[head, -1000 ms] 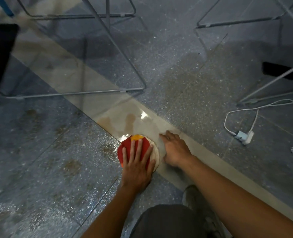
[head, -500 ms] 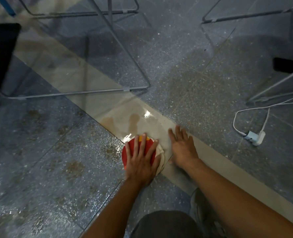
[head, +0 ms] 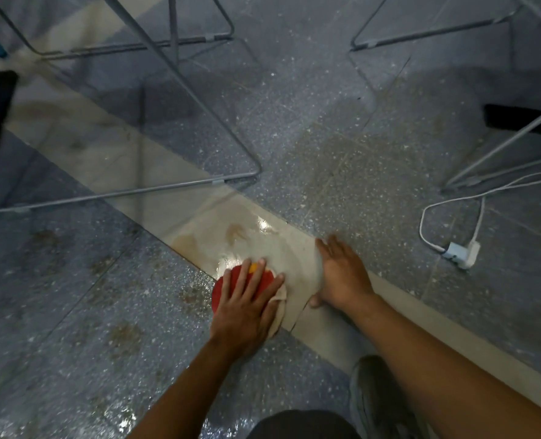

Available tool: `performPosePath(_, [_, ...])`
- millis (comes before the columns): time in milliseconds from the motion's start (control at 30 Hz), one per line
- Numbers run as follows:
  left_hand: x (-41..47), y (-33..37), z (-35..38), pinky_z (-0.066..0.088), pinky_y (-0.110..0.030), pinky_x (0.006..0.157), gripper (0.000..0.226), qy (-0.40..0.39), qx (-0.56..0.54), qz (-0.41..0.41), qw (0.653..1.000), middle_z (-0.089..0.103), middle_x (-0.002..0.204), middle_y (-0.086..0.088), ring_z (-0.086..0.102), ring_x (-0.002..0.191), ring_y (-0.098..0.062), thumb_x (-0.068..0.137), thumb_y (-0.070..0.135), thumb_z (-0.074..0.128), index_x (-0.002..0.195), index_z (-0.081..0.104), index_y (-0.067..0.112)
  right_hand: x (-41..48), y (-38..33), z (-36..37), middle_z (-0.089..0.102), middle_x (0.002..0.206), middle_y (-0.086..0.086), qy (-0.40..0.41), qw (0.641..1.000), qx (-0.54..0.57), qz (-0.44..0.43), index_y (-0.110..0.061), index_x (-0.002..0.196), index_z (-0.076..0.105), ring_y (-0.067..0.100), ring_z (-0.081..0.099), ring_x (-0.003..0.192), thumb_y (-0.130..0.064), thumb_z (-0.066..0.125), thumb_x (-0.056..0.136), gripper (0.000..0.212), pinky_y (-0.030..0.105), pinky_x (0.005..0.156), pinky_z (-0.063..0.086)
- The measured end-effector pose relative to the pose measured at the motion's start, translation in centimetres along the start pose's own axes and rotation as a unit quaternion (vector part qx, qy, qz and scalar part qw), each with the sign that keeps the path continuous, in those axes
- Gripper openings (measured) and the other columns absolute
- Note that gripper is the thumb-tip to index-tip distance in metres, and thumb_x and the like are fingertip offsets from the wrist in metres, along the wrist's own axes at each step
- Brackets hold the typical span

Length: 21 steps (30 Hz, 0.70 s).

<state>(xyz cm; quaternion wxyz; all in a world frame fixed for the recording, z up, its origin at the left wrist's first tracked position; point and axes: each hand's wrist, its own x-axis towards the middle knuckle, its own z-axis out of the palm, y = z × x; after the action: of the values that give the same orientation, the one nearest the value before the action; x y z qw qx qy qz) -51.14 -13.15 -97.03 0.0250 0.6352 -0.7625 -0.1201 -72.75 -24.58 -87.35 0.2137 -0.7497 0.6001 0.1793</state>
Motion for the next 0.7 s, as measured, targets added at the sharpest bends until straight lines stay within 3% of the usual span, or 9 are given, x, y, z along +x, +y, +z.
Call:
performPosePath(100, [-0.3, -1.3, -0.6, 0.016, -0.068, 0.130, 0.059, -0.012, 0.006, -0.007, 1.000, -0.001, 0.182, 0.000, -0.004, 0.168, -0.031, 0.114, 0.058, 0.022, 0.170, 0.008, 0.046, 0.2, 0.8, -0.1, -0.012, 0.171, 0.017, -0.013, 1.000, -0.016, 0.020, -0.010, 0.163, -0.008, 0.036, -0.002, 0.158, -0.050, 0.095, 0.061, 0.150, 0.053, 0.127, 0.015])
performPosePath(267, [8.1, -1.8, -2.7, 0.000, -0.064, 0.133, 0.061, 0.017, -0.032, -0.195, 0.980, -0.005, 0.182, -0.007, -0.008, 0.167, -0.035, 0.112, 0.058, 0.010, 0.171, 0.002, 0.043, 0.3, 1.3, 0.8, -0.018, 0.170, 0.015, -0.012, 1.000, 0.015, 0.021, -0.010, 0.162, -0.009, 0.035, -0.006, 0.158, -0.047, 0.097, 0.059, 0.152, 0.052, 0.126, 0.021])
performPosePath(367, [12.9, -0.4, -3.4, -0.003, -0.066, 0.131, 0.064, 0.007, -0.046, -0.215, 0.976, -0.004, 0.181, -0.011, -0.007, 0.166, -0.040, 0.111, 0.060, 0.008, 0.171, 0.002, 0.040, 0.5, 1.4, 1.1, -0.018, 0.170, 0.015, -0.010, 1.000, 0.015, 0.024, -0.010, 0.162, -0.009, 0.036, -0.005, 0.158, -0.048, 0.097, 0.058, 0.153, 0.053, 0.126, 0.022])
performPosePath(467, [13.2, 0.8, -2.6, -0.002, -0.067, 0.131, 0.063, 0.009, -0.035, -0.163, 0.986, -0.001, 0.181, -0.009, -0.006, 0.166, -0.040, 0.111, 0.059, 0.012, 0.171, 0.004, 0.041, 0.8, 1.4, 1.2, -0.017, 0.170, 0.015, -0.006, 1.000, 0.008, 0.022, -0.010, 0.162, -0.007, 0.038, -0.003, 0.158, -0.048, 0.097, 0.057, 0.153, 0.052, 0.125, 0.024])
performPosePath(600, [6.2, 0.4, -1.2, 0.009, -0.065, 0.131, 0.060, -0.009, 0.008, 0.037, 0.999, -0.005, 0.182, -0.003, -0.009, 0.167, -0.035, 0.114, 0.058, 0.019, 0.171, 0.005, 0.044, 0.8, 1.7, 1.4, -0.018, 0.170, 0.013, -0.003, 1.000, 0.016, 0.020, -0.011, 0.163, -0.007, 0.036, -0.006, 0.158, -0.047, 0.096, 0.060, 0.150, 0.054, 0.125, 0.023])
performPosePath(700, [1.5, -2.4, -1.6, 0.015, -0.063, 0.131, 0.059, -0.006, 0.010, 0.064, 0.998, 0.004, 0.182, -0.002, 0.002, 0.168, -0.032, 0.114, 0.053, 0.026, 0.171, 0.016, 0.042, 0.9, 1.6, 1.6, -0.021, 0.170, 0.013, -0.010, 1.000, 0.008, 0.021, -0.011, 0.162, -0.009, 0.036, -0.007, 0.158, -0.047, 0.096, 0.061, 0.150, 0.056, 0.125, 0.022])
